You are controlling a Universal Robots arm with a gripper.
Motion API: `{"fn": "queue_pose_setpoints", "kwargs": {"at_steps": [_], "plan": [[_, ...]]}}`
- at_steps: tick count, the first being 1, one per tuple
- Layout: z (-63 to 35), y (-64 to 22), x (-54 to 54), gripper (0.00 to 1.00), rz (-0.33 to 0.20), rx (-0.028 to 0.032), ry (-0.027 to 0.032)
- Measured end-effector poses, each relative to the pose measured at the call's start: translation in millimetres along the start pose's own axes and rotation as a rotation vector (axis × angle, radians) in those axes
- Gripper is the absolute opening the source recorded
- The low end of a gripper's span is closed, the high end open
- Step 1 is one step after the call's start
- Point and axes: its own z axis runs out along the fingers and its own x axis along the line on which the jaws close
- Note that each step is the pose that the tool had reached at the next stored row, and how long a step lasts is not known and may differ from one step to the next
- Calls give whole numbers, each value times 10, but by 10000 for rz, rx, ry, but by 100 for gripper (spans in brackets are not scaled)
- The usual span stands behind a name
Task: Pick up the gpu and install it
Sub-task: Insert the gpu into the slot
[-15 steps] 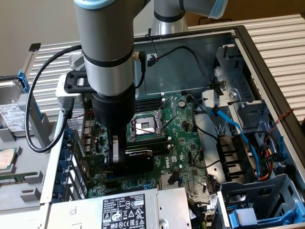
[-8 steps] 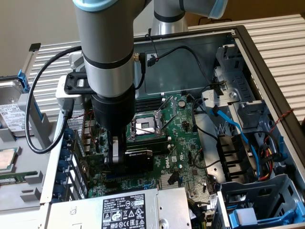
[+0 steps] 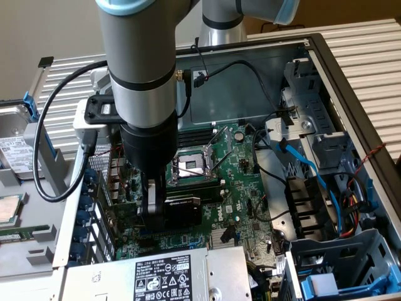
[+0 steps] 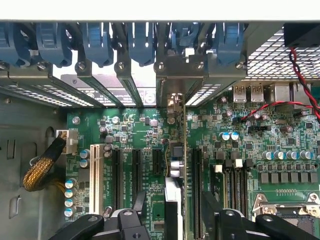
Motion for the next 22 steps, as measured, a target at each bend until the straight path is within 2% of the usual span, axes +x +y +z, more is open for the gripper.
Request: {"fn": "queue_pose_setpoints", "kwargs": {"at_steps": [7, 18, 22], "plan": [[-15, 2, 0, 55, 1, -3, 4], [-489, 40, -9, 55, 1, 0, 1], [-501, 41, -9, 55, 0, 1, 0]]}}
